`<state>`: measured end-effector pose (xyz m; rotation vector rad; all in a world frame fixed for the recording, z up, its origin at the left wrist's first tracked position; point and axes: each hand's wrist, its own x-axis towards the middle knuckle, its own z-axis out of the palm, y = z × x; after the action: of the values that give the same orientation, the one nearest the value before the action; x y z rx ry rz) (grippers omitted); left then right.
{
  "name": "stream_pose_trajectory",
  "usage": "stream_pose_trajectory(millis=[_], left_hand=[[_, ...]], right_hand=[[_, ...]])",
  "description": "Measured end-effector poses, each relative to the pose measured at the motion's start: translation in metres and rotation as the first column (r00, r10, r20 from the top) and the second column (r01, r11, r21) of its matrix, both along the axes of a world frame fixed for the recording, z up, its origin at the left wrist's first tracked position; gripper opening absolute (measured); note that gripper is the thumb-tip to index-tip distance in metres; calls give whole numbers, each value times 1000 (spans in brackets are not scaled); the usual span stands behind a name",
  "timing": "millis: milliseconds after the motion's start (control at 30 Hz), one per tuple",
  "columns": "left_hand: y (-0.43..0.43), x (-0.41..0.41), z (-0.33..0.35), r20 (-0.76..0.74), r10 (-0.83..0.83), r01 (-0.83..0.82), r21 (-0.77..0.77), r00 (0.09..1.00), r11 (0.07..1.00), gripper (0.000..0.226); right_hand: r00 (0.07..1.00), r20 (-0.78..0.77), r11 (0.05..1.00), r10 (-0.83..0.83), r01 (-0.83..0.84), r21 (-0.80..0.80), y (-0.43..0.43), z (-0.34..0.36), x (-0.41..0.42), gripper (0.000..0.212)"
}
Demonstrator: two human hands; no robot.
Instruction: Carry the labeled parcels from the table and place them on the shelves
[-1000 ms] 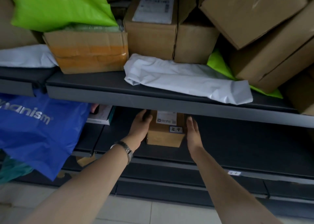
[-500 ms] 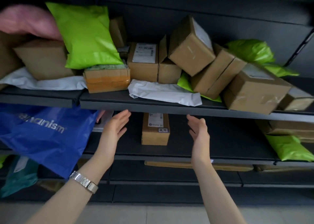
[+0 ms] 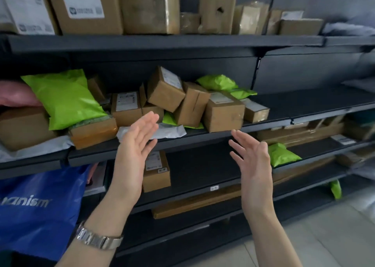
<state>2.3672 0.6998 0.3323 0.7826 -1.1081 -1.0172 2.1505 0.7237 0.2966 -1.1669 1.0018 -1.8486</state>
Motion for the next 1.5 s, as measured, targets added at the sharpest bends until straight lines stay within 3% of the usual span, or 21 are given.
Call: stream_pose_trajectory(millis=[133, 467, 667, 900, 1267, 1500], left_hand=[[3, -71, 13, 24, -113, 113, -4, 993, 994, 44], [9, -329, -3, -123, -425, 429, 9, 897, 903, 42], [30, -489, -6, -48, -552, 554, 42, 833, 832, 41], [12, -646, 10, -95, -620, 626, 59, 779, 777, 44], [-67, -921, 22, -70, -804, 804, -38, 590, 593, 44], [-127, -1093, 43, -90, -848, 849, -37, 522, 527, 43]], right_hand=[[993, 22, 993, -117, 117, -3, 25, 14, -65, 52], [915, 2, 915, -403, 403, -17, 103, 17, -309, 47], [825, -55, 825, -562, 564, 27, 152, 24, -445, 43], [669, -3, 668, -744, 744, 21, 197, 41, -596, 40], [493, -23, 493, -870, 870, 4, 142, 48, -828, 23], [376, 40, 374, -926, 926, -51, 116, 66, -980, 30]])
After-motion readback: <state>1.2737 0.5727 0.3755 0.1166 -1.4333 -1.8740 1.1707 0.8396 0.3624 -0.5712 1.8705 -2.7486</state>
